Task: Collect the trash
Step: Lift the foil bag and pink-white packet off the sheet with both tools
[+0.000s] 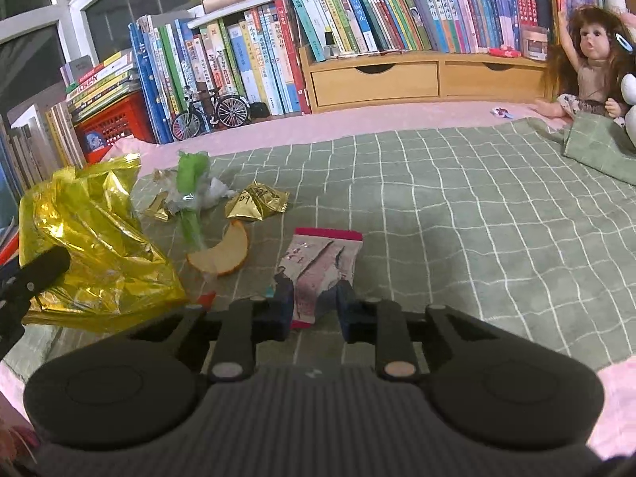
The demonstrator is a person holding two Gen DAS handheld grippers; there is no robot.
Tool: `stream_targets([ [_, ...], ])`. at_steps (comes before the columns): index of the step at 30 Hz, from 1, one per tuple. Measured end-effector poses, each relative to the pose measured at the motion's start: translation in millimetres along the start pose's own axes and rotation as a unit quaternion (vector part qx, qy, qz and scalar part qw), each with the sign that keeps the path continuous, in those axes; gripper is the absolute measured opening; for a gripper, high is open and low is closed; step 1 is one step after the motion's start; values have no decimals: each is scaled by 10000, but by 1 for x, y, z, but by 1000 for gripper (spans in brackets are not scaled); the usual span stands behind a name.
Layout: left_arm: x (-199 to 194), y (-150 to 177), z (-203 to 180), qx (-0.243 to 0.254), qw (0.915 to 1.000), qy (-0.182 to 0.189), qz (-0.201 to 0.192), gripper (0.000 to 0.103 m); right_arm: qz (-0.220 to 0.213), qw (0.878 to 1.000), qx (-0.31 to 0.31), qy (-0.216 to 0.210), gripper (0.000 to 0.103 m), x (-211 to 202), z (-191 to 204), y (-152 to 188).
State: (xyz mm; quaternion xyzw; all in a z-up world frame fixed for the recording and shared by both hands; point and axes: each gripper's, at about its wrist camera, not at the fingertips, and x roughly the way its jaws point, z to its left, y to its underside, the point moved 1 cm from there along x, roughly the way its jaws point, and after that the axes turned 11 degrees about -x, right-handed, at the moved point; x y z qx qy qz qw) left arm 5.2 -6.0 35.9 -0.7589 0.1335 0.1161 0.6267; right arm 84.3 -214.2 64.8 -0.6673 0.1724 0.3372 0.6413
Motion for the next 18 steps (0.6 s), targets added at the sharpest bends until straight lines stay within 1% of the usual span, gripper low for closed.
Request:
stream_targets([
  [1, 6, 2, 4, -111, 9998, -78, 177, 59, 0, 10000, -2, -15, 52, 1, 0, 0],
  [2, 15, 4, 9, -246, 9986, -191, 436, 59, 2, 10000, 9, -47, 57, 2, 0, 0],
  [3, 21, 6, 14, -389, 9970, -250, 628, 59, 3, 10000, 8, -67, 59, 4, 1, -1],
  [4, 29, 8, 20, -636, 9940, -283, 840, 59, 10, 10000, -6, -66, 59, 6, 2, -2],
  [6, 38, 10, 32, -1139, 9875, -222, 1068, 59, 50, 10000, -38, -20, 62, 14, 4, -7],
  [8, 43, 12, 44, -1611, 9803, -61, 1145, 60, 91, 10000, -24, -5, 64, 22, 3, -9],
  [11, 49, 13, 58, -2113, 9699, 62, 1208, 61, 211, 9998, -6, -25, 65, 35, 4, -12],
  [12, 49, 13, 62, -2236, 9673, 85, 1190, 56, 222, 9997, -21, -45, 65, 37, 5, -11],
  [13, 51, 12, 66, -2348, 9650, 68, 1170, 48, 265, 9996, -60, -79, 65, 39, 6, -11],
  [14, 51, 11, 69, -2434, 9633, 37, 1135, 31, 272, 9995, -91, -140, 51, 39, 7, -10],
  [15, 51, 10, 70, -2480, 9623, 54, 1115, 29, 229, 9995, -119, -208, 43, 38, 8, -8],
  [16, 50, 9, 71, -2492, 9622, 76, 1092, 28, 195, 9993, -155, -269, 40, 36, 9, -7],
  [18, 48, 4, 68, -2345, 9672, 50, 973, 21, 128, 9994, -207, -247, 33, 32, 12, -7],
])
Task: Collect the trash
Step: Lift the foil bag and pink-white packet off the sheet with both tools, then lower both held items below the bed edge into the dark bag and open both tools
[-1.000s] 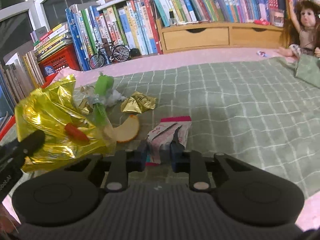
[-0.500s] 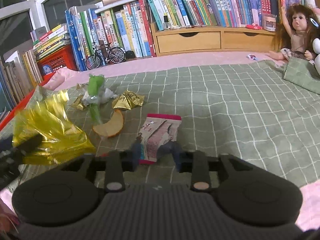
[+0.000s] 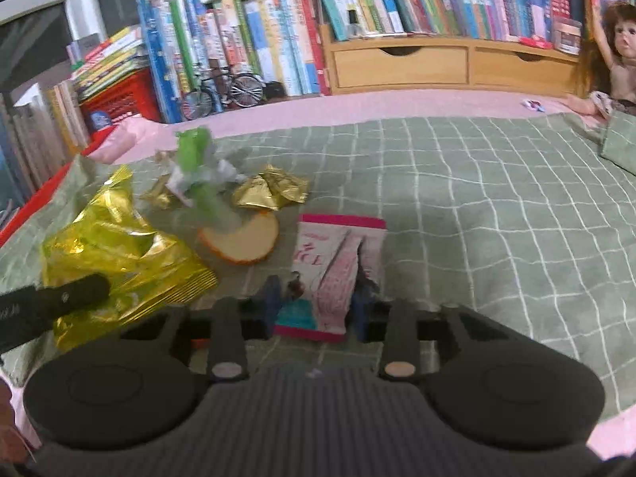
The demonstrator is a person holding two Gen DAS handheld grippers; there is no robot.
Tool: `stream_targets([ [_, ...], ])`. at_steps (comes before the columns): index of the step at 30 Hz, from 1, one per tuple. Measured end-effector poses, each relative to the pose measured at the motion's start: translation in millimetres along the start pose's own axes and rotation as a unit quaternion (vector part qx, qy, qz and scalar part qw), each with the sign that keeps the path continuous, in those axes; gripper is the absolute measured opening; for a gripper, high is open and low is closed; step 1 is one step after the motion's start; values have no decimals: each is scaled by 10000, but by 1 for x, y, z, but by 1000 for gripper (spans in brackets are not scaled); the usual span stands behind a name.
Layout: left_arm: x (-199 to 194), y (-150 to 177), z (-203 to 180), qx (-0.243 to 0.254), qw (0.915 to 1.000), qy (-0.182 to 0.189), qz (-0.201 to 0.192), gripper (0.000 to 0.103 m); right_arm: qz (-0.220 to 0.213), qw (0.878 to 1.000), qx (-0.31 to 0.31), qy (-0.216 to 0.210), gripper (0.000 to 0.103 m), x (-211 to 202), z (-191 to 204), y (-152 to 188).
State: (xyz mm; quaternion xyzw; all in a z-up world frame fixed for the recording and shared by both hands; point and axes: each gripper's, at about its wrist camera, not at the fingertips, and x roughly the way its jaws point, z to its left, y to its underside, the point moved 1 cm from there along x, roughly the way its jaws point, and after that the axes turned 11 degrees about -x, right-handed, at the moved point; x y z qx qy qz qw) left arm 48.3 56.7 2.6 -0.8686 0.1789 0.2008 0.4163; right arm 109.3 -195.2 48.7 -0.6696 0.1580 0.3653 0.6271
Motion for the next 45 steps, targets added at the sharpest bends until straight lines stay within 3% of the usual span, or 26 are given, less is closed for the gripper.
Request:
stream_targets([
  [2, -6, 0, -9, 276, 9994, 13, -189, 20, -57, 10000, -59, 37, 29, -4, 2, -1],
  [5, -17, 0, -20, 631, 9973, 42, -386, 18, -130, 9999, -88, 69, 7, -12, 3, -1],
  [12, -48, 8, -42, 1327, 9876, 155, -823, 16, -380, 9992, 41, 64, 6, -36, -5, -2],
  [21, -84, 13, -47, 1506, 9845, 330, -839, 16, -540, 9984, 17, -135, 6, -71, -5, 4],
  [36, -167, 59, -44, 2089, 9734, 844, -416, 16, -392, 9966, -125, -712, 7, -133, 25, 59],
  [45, -214, 96, -34, 2595, 9603, 1021, -75, 16, -96, 9952, -262, -934, 7, -161, 47, 101],
])
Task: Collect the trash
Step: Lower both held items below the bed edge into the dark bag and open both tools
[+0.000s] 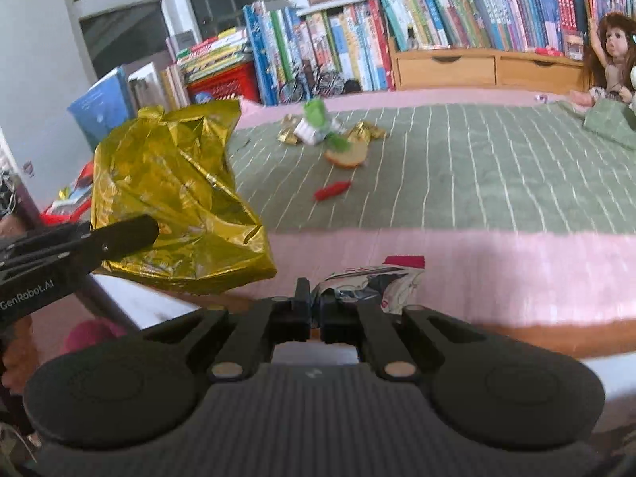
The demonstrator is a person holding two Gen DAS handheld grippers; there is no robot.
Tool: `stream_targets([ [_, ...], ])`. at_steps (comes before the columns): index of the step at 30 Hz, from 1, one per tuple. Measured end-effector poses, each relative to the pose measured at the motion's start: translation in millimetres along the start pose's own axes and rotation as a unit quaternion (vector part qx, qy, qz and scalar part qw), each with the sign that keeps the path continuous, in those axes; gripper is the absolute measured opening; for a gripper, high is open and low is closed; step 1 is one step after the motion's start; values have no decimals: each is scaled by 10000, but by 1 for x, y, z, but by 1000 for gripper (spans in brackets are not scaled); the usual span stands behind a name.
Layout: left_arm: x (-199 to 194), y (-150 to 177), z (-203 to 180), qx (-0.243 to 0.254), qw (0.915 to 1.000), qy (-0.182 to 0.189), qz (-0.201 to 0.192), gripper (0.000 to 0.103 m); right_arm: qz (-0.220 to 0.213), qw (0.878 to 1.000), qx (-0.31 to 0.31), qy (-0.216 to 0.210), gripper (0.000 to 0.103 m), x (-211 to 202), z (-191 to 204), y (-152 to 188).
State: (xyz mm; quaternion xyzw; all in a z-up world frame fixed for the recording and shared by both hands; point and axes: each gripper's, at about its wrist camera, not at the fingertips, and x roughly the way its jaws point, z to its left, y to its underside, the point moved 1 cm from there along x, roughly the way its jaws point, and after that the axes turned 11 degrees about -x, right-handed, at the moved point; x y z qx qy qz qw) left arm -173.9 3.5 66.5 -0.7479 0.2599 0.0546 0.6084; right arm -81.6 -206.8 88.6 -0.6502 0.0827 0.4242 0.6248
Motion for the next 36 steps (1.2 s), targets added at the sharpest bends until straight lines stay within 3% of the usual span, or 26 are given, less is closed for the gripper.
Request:
stream_targets([
  [14, -23, 60, -4, 127, 9928, 170, 1175, 16, 1169, 9923, 70, -413, 8, 20, 18, 64],
  [20, 0, 87, 4, -93, 9817, 48, 1901, 16, 1600, 9858, 255, -437, 9, 40, 13, 83],
  [28, 38, 107, 21, -268, 9693, -116, 2440, 16, 1936, 9791, 413, -464, 9, 58, 4, 99],
  [36, 86, 142, 32, -308, 9492, -250, 3121, 17, 2371, 9685, 445, -617, 10, 98, -5, 115],
])
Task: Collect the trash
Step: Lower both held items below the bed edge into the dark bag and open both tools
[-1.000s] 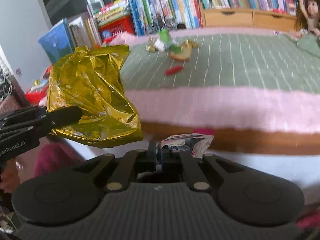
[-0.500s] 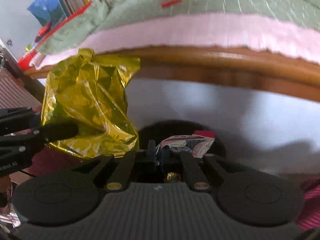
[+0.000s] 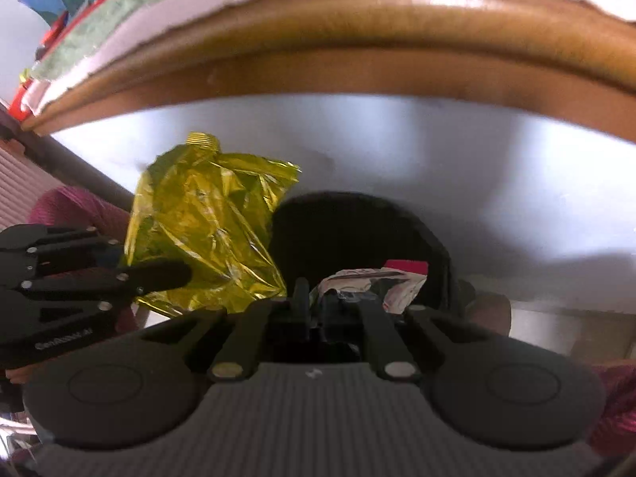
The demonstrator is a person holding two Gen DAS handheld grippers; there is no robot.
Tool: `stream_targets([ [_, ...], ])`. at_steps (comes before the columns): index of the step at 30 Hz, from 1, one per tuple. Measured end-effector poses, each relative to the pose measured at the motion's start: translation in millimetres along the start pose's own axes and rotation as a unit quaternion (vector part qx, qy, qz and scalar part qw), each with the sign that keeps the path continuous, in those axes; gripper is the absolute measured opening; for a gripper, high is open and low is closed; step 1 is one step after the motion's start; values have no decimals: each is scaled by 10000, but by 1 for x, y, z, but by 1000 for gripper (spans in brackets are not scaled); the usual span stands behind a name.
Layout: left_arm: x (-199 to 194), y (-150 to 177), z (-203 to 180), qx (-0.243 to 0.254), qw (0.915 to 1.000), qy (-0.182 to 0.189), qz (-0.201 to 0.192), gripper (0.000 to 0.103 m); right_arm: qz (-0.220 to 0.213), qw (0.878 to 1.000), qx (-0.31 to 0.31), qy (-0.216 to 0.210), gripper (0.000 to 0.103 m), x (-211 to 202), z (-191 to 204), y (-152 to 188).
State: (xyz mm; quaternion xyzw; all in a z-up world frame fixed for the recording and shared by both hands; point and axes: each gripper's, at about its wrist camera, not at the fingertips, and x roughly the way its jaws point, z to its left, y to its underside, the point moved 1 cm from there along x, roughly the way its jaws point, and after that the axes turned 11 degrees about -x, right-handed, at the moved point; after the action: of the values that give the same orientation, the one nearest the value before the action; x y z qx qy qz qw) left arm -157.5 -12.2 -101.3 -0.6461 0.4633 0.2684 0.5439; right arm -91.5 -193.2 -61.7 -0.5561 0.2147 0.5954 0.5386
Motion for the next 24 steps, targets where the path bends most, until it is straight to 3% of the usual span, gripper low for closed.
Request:
stream_targets([
  [5, 28, -1, 5, -67, 9994, -81, 325, 17, 191, 9998, 63, 16, 10, 8, -1, -2],
  [16, 50, -4, 12, -193, 9981, -143, 567, 20, 195, 9995, 237, -32, 17, 3, -8, -10],
  [22, 56, -6, 14, -215, 9979, -184, 590, 20, 155, 9996, 231, -12, 44, 8, -2, -12],
  [24, 56, -6, 14, -242, 9978, -191, 593, 27, 118, 9997, 236, 4, 51, 9, -2, -13],
])
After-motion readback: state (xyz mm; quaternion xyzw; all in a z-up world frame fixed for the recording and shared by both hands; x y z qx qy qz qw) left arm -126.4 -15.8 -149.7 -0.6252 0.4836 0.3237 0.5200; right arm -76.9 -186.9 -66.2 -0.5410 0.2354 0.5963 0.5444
